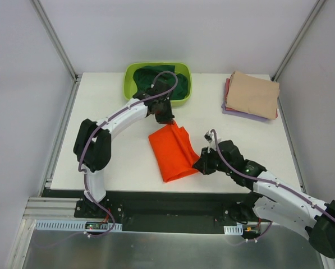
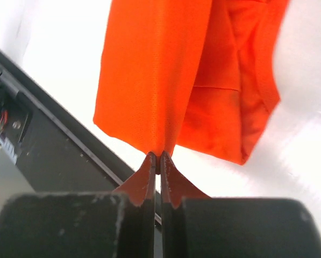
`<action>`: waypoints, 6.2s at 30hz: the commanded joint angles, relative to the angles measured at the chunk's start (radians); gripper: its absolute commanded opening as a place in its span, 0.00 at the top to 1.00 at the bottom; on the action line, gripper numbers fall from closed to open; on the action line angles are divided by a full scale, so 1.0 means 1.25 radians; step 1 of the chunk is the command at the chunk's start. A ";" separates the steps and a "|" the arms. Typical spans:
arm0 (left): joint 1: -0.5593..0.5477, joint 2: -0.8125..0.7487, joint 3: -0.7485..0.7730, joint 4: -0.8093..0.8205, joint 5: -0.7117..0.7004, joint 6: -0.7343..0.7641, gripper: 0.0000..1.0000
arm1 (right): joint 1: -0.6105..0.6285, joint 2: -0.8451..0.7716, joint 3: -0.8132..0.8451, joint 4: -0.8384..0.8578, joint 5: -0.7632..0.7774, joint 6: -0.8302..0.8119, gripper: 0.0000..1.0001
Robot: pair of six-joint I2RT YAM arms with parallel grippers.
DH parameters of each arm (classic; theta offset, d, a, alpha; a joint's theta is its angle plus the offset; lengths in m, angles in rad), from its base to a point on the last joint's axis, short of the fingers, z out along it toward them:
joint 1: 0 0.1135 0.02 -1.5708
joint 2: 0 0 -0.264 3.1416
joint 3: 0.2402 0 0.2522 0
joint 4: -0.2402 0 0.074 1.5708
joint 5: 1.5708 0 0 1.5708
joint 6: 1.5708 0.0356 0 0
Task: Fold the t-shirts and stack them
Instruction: Fold the long partially folded tshirt into a neat square, then smooth out wrinkles on the folded tshirt, then put the neatly folded tshirt into the corner of the board with the right arm
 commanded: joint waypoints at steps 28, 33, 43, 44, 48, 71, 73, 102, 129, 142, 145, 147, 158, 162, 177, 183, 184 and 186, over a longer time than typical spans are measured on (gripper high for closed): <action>-0.056 0.103 0.198 0.036 0.205 0.115 0.01 | -0.113 -0.030 0.064 -0.270 0.246 0.047 0.03; -0.051 0.014 0.077 0.042 0.173 0.146 0.01 | -0.113 -0.027 0.106 -0.176 0.063 -0.002 0.03; 0.020 0.085 -0.090 0.142 0.279 0.099 0.01 | -0.118 0.231 0.090 0.057 -0.079 0.102 0.04; 0.028 0.087 -0.114 0.167 0.283 0.081 0.01 | -0.124 0.263 0.091 0.057 -0.071 0.091 0.04; 0.048 0.065 -0.193 0.220 0.299 0.043 0.01 | -0.166 0.362 0.123 0.034 -0.023 0.062 0.04; -0.086 -0.318 -0.407 0.252 0.064 -0.016 0.01 | -0.259 0.156 0.235 -0.152 0.121 0.036 0.04; -0.067 -0.263 -0.346 0.253 0.111 0.005 0.01 | -0.261 0.122 0.171 -0.049 -0.054 0.087 0.04; 0.053 -0.066 -0.342 0.294 0.197 0.008 0.01 | -0.261 0.360 -0.050 0.212 -0.340 0.134 0.04; 0.119 -0.579 -0.640 0.176 -0.022 0.012 0.01 | -0.231 0.460 0.373 -0.270 0.055 0.063 0.02; 0.135 -0.660 -0.699 0.120 -0.079 0.012 0.01 | -0.124 0.674 0.453 -0.342 0.233 0.111 0.14; 0.139 -0.654 -0.701 0.118 -0.100 0.016 0.01 | -0.100 0.719 0.467 -0.345 0.249 0.118 0.16; 0.141 -0.650 -0.700 0.115 -0.099 0.021 0.01 | -0.089 0.748 0.484 -0.350 0.243 0.120 0.18; 0.157 -0.669 -0.714 0.104 -0.106 0.029 0.01 | -0.046 0.863 0.512 -0.312 0.288 0.105 0.51; 0.162 -0.698 -0.720 0.093 -0.119 0.034 0.01 | -0.048 0.858 0.555 -0.330 0.364 0.016 0.84; 0.182 -0.834 -0.722 -0.041 -0.293 -0.015 0.01 | -0.123 0.847 0.820 -0.391 0.785 -0.376 0.99; 0.185 -0.823 -0.693 -0.066 -0.327 -0.031 0.01 | -0.181 0.869 0.896 -0.386 0.843 -0.407 0.99; 0.185 -0.818 -0.687 -0.070 -0.333 -0.034 0.01 | -0.193 0.873 0.911 -0.385 0.841 -0.412 0.99; 0.185 -0.811 -0.673 -0.078 -0.342 -0.038 0.01 | -0.215 0.883 0.941 -0.378 0.859 -0.423 0.99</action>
